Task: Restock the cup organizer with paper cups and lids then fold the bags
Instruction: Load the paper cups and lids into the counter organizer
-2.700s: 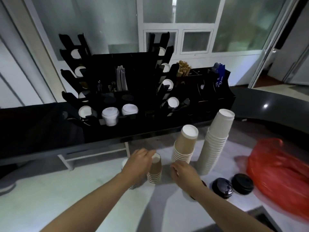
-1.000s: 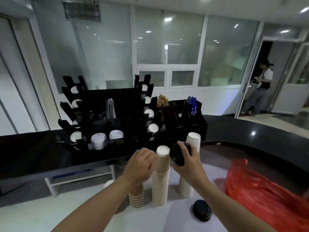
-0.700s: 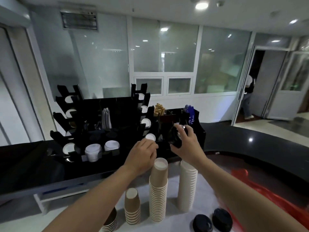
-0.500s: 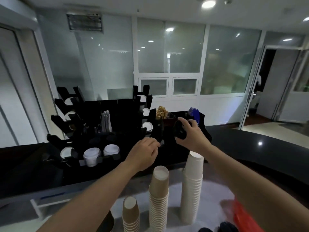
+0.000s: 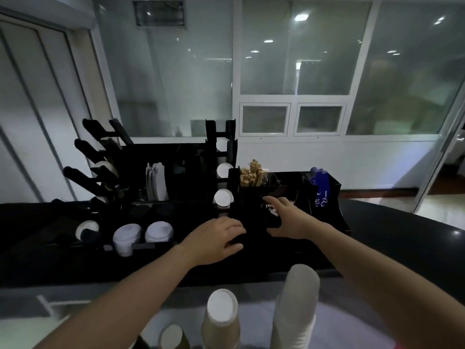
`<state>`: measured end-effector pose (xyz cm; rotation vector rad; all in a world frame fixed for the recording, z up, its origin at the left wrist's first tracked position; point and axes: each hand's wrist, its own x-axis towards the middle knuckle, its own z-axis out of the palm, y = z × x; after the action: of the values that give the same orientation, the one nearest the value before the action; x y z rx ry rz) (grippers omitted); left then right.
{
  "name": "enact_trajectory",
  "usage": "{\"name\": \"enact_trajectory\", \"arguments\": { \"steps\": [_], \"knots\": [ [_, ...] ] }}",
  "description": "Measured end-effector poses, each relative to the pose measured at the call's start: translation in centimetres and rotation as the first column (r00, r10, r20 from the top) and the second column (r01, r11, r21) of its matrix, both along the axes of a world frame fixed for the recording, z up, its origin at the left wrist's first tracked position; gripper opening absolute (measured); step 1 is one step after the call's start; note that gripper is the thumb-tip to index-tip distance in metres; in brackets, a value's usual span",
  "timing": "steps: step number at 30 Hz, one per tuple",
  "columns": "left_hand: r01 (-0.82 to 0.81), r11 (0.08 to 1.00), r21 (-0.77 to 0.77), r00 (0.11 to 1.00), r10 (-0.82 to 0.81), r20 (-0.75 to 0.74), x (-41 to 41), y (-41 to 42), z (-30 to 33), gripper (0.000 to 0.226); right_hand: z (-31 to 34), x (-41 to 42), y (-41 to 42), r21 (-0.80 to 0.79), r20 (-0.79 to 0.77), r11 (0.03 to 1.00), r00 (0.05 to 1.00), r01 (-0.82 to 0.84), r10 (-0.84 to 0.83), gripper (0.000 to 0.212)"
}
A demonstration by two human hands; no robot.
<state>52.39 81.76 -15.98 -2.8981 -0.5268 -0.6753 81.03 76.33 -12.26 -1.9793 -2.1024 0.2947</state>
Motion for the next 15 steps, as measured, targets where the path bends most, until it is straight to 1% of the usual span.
{"name": "enact_trajectory", "arguments": {
  "steps": [3, 5, 7, 11, 15],
  "knots": [
    [0.009, 1.000, 0.021, 1.000, -0.008, -0.018, 0.8, 0.7, -0.4, 0.048, -1.1, 0.2, 1.9, 0.000, 0.012, 0.997, 0.997, -0.073, 0.073, 0.093],
    [0.017, 0.999, 0.033, 1.000, -0.016, -0.022, 1.3, 1.1, -0.7, 0.046, -2.2, 0.4, 3.1, -0.009, 0.067, 0.994, 0.992, -0.108, 0.109, 0.091],
    [0.027, 0.998, 0.052, 1.000, -0.027, -0.015, 1.6, 1.4, -1.0, 0.044, -3.5, 0.6, 4.2, -0.008, 0.177, 0.994, 0.978, -0.108, 0.108, 0.091],
    [0.033, 0.992, 0.120, 0.999, -0.035, 0.013, 1.8, 1.5, -1.5, 0.042, -5.2, 0.9, 5.3, 0.092, 0.408, 0.983, 0.906, -0.161, 0.110, 0.090],
    [0.031, 0.989, 0.148, 0.999, -0.035, 0.028, 2.0, 1.6, -1.7, 0.040, -6.7, 0.6, 6.2, 0.075, 0.505, 0.976, 0.851, -0.206, 0.141, 0.091]
  ]
}}
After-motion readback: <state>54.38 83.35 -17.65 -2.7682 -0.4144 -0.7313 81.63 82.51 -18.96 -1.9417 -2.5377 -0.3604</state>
